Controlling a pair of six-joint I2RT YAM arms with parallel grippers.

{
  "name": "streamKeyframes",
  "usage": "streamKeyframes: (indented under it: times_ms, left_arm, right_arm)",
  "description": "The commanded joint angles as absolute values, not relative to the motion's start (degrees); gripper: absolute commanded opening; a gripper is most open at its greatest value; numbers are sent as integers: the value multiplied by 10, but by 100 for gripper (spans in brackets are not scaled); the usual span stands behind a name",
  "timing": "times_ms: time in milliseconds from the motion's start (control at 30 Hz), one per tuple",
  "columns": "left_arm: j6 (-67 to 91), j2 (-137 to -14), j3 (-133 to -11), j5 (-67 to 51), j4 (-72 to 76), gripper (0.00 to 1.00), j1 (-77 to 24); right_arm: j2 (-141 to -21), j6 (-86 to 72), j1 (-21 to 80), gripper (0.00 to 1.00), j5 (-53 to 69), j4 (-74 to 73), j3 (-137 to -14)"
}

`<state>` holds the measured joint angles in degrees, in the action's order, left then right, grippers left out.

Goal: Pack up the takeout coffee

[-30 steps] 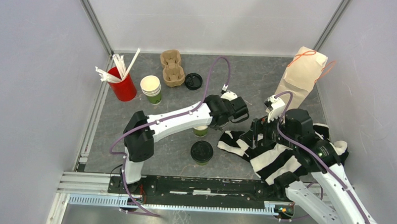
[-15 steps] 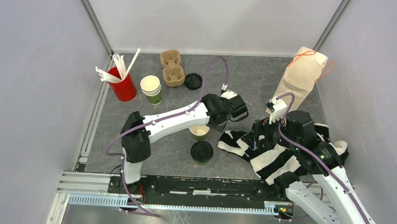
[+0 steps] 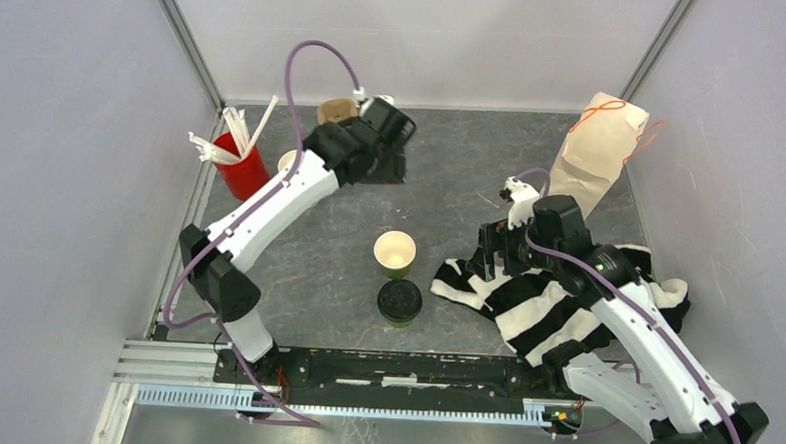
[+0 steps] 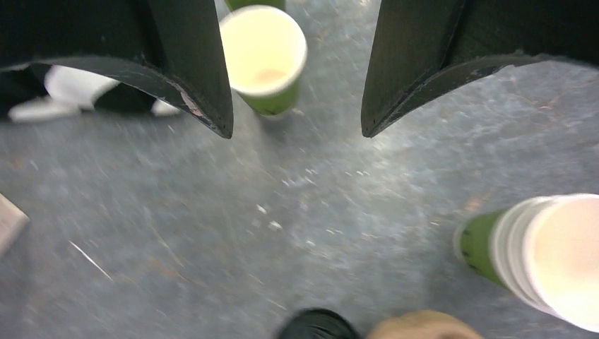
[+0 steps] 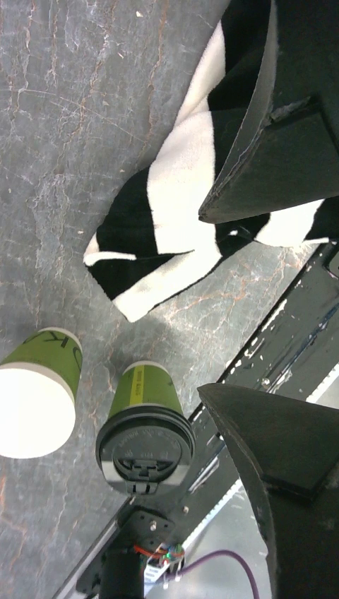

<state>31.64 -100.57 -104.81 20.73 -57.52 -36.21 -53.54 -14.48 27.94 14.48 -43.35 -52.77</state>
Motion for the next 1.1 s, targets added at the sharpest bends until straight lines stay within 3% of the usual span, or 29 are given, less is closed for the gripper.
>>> streamKeyframes:
  times_ms: [0, 133, 267, 567, 1067]
  left_arm:
    - [288, -1105, -1128, 220, -541, 71, -326]
    - [356, -1214, -1238, 260, -575, 63, -304]
    - [419, -1268, -1273, 287, -555, 53, -297]
    - [523, -1334, -1271, 314, -523, 54, -281]
    - [543, -1388, -1279, 276, -522, 36, -248]
  right_arm:
    - [-592, -86, 277, 90, 101, -409, -604]
    - [-635, -66, 276, 90, 77, -407, -630]
    - [-656, -46, 277, 90, 61, -406, -636]
    - [-679, 15, 271, 90, 21, -441, -659]
    - [-682, 30, 244, 90, 38, -435, -645]
